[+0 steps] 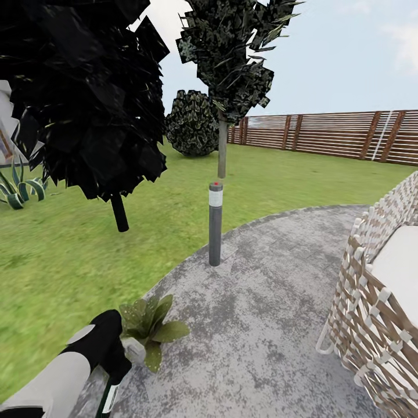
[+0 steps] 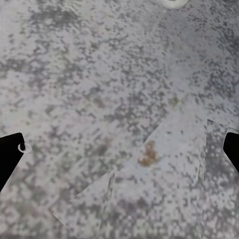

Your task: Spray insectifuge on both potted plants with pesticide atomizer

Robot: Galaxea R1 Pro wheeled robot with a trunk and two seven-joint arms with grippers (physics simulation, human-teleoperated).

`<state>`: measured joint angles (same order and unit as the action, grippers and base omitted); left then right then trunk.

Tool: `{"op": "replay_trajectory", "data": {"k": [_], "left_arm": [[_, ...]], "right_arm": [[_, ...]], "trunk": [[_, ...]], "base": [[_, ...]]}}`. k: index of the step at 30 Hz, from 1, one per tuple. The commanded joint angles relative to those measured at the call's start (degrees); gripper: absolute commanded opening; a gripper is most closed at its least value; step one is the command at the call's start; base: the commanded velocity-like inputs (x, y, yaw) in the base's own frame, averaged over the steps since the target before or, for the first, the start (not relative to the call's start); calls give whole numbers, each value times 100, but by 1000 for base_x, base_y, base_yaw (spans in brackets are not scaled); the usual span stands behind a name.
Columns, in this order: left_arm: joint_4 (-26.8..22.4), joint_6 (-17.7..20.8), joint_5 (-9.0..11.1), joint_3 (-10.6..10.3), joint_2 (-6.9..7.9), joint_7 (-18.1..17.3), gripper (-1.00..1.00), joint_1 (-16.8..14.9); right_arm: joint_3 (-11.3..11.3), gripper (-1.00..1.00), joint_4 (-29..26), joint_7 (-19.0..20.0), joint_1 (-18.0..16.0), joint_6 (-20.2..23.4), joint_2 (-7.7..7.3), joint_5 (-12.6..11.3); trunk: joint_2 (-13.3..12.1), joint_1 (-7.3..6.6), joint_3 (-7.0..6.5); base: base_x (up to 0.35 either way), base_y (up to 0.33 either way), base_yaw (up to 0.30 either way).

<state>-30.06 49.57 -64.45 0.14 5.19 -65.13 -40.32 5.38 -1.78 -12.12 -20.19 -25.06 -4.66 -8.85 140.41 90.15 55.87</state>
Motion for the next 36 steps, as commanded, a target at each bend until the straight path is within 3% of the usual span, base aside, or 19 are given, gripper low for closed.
{"op": "replay_trajectory", "data": {"k": [1, 3, 6, 10, 12, 13, 15, 17, 19, 23, 28, 34, 36], "left_arm": [[-13, 31, -58, 7, -105, -23, -100, -2], [-16, 38, -58, 18, -216, 138, -100, -2], [-4, 43, -27, 60, -260, 484, -100, -2], [28, 30, 12, 174, -282, 529, -100, -2], [16, 53, 12, 166, -430, 514, -100, -12], [8, 72, 6, 155, -595, 512, -100, -35], [17, 93, -4, 149, -763, 498, -100, -75], [2, 350, -24, 138, -976, 277, -100, -184], [9, 558, -37, 130, -1047, -33, -100, -406], [70, 690, -157, 80, -1069, -469, -100, -831], [96, 697, -336, -301, -988, -1252, -100, -1172], [393, 645, -830, -475, -811, -2227, -100, -1475], [424, 634, -1000, -484, -698, -2385, -100, -1490]], "right_arm": [[51, 100, 3, -10, -3, -17, 0, -57], [51, 100, 3, -10, -3, -17, 0, -61], [51, 100, 3, -11, -3, -17, 0, -63], [51, 100, 3, -18, -3, -17, 5, -62], [51, 100, 3, -13, -3, -17, 2, -63], [51, 100, 3, -11, -3, -17, 1, -63], [51, 100, 3, -10, -3, -17, 0, -62], [51, 100, 3, -3, -3, -14, 0, -56], [51, 100, 3, -2, -3, -10, -3, -50], [51, 100, 3, -1, -3, -8, -8, -47], [51, 100, 3, -1, -3, -8, -1, -46], [51, 100, 3, -1, -3, -8, -6, -46], [51, 100, 3, -1, -3, -8, -2, -49]], "trunk": [[2, -1, 6], [2, -1, 6], [2, -1, 6], [2, -1, 6], [2, -1, 6], [2, -1, 6], [2, -1, 6], [2, -1, 6], [2, -1, 6], [2, -1, 6], [2, -1, 6], [2, -1, 6], [2, -1, 6]], "base": [[0, 0, 0], [0, 0, 0], [0, 0, 2], [0, 0, 129], [0, 0, 66], [0, 0, 26], [0, 0, 14], [0, 0, 3], [0, 0, 1], [0, 0, 0], [0, 0, 0], [0, 0, 0], [0, 0, 0]]}}
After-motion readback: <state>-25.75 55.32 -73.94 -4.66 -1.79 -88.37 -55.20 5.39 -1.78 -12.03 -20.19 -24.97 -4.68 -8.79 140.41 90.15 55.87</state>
